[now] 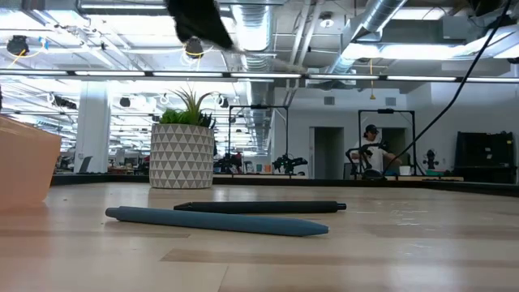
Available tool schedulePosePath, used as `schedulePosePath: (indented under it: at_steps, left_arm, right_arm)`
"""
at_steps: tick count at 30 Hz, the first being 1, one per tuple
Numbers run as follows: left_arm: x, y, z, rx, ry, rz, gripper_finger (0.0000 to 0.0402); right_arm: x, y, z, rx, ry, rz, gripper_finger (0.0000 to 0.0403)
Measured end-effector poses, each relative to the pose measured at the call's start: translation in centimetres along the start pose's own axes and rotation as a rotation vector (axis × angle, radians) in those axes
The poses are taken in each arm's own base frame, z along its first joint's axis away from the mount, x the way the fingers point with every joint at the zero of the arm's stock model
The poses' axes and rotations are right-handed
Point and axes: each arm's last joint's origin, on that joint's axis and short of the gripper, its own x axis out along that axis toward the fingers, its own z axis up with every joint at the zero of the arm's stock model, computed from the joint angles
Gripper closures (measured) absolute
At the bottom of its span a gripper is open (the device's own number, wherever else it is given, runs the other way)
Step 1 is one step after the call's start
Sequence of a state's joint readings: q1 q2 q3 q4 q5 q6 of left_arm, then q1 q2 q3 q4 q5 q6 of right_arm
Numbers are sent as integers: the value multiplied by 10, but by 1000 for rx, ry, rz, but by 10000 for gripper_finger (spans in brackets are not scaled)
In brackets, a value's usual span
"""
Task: Sort pens & pencils
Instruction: Put the white pencil into the gray bin
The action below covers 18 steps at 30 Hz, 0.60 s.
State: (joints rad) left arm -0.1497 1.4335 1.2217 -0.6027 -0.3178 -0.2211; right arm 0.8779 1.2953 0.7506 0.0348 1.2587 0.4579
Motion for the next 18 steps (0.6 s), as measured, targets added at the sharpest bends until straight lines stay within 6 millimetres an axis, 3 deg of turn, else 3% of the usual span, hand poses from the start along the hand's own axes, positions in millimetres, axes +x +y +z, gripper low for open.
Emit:
schedulePosePath:
  at_steps: [8,18]
  left_arm:
    - [-54,-31,-17,-4,-8,-132,399]
    - [-72,-81,-38,43,-20,-201,400]
  right_arm:
    - [4,-2,0,65,2,-19,327]
    - [9,-3,0,75,4,-33,327]
